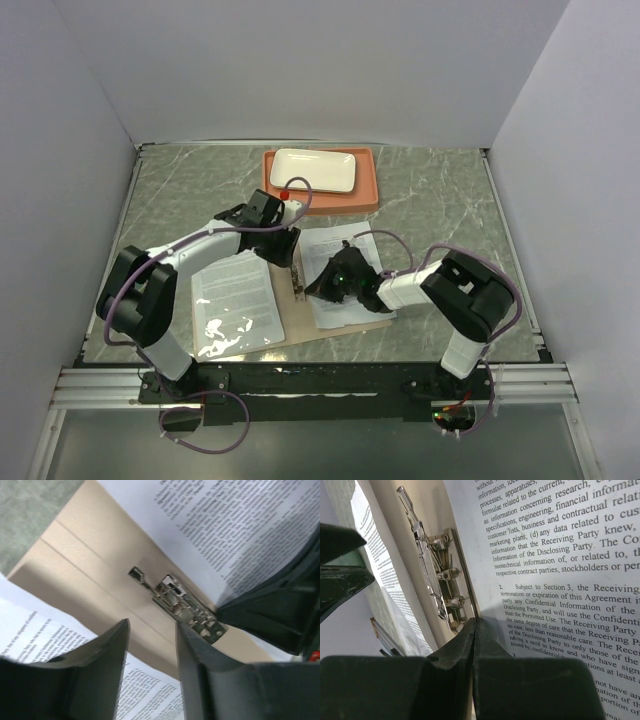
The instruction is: Put the files into the folder
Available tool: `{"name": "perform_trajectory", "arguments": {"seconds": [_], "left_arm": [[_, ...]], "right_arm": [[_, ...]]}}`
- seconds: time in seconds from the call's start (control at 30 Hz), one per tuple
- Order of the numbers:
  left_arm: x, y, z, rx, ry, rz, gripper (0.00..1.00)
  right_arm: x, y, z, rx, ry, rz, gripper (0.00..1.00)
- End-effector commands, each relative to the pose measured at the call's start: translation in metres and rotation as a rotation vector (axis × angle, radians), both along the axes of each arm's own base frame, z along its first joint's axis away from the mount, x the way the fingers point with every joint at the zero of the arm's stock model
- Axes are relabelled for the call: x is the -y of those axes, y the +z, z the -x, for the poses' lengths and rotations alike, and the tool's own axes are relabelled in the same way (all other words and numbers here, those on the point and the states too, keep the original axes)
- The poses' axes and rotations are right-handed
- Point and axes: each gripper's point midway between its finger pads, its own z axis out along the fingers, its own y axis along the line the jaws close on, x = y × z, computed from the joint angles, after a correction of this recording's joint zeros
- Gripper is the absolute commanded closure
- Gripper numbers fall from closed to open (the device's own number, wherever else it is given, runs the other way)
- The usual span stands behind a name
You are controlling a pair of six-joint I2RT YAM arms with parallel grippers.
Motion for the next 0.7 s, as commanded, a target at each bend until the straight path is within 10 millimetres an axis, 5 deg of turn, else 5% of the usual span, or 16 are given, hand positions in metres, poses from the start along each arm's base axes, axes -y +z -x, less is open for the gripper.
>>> {"name": "perform_trajectory", "arguments": {"seconds": [0.0,0.27,0.43,0.6,0.67], "left_arm": [[0.000,0.019,-0.016,0.058,-0.002,0.032,0.41],[-0.008,0.056,-0.021,0.106,-0.055,0.030,0.18],[-0.021,0.067,-0.028,0.165,-0.029,0.019,0.18],[-0.012,0.057,-0.034,0.119,-0.018,0.049,0.21],[-0.010,0.068,-0.038,0.121,-0.012,0.081,0.21]], "right_arm": [[0.067,-0.074,0.062,-0.220,0.032,0.322,1.00],[0.068,-0.048,0.050,-0.103,0.020,0.297,0.99],[0.052,-0.020,0.039,0.008,0.053,0.237,0.91],[0.026,0.013,0.013,0.115,0.097,0.206,0.81],[0.013,0.028,0.001,0.152,0.124,0.209,0.74]]}}
